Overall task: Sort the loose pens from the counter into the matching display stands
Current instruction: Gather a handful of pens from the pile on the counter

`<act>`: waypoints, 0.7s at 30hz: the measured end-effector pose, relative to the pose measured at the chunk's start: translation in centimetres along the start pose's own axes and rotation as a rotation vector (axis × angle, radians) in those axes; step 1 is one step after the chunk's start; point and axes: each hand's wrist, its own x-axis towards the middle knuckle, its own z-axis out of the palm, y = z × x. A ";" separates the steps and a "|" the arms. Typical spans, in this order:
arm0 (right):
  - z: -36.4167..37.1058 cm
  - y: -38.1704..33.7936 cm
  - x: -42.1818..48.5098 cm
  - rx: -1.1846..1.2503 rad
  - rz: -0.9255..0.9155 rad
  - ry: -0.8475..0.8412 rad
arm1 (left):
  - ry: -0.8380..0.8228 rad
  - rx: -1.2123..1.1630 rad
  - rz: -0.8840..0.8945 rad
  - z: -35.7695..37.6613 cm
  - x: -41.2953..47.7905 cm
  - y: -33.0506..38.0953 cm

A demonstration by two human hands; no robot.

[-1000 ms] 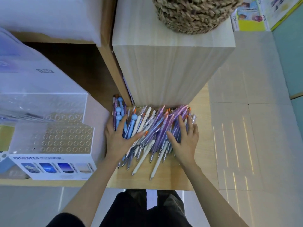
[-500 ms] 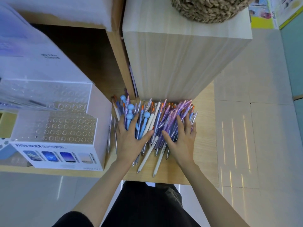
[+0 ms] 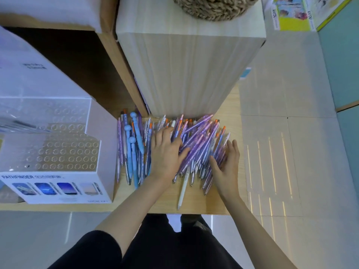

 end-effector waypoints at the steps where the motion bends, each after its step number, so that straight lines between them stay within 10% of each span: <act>1: -0.2 0.1 0.1 0.008 0.006 0.008 | -0.009 0.010 -0.027 0.3 0.3 0.2; 21: -0.6 -0.7 0.5 -0.028 -0.083 -0.056 | 0.112 -0.036 0.011 -0.5 1.7 0.8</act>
